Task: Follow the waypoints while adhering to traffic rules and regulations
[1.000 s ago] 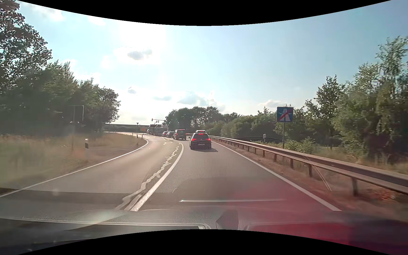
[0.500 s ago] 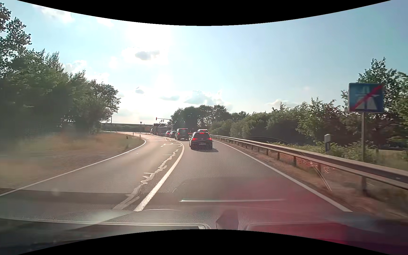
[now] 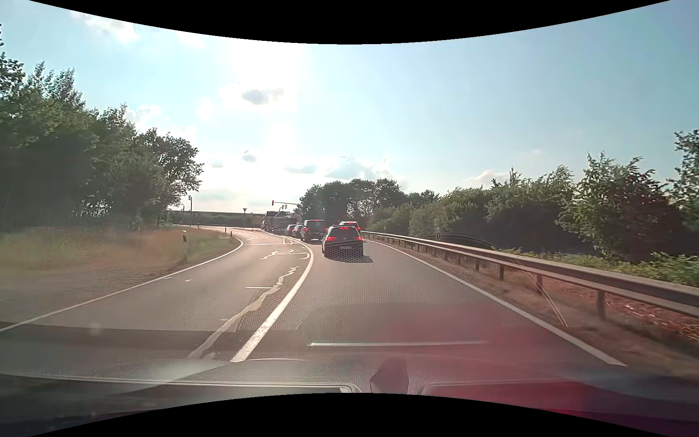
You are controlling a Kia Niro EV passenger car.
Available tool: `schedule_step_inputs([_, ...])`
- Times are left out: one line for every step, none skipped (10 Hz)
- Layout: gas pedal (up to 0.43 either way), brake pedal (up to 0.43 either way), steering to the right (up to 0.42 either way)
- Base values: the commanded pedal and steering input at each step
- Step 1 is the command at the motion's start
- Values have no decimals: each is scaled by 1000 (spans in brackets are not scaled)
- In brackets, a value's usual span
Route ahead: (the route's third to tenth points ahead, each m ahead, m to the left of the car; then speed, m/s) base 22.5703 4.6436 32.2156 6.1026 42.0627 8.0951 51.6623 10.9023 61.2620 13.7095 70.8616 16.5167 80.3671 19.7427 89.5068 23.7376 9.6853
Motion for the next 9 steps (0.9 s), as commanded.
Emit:
schedule_step_inputs([0, 201, -27])
schedule_step_inputs([0, 207, -30])
schedule_step_inputs([0, 213, -31])
schedule_step_inputs([0, 213, -31])
schedule_step_inputs([0, 220, -31])
schedule_step_inputs([0, 220, -31])
schedule_step_inputs([0, 226, -32])
schedule_step_inputs([0, 226, -34])
schedule_step_inputs([0, 226, -35])
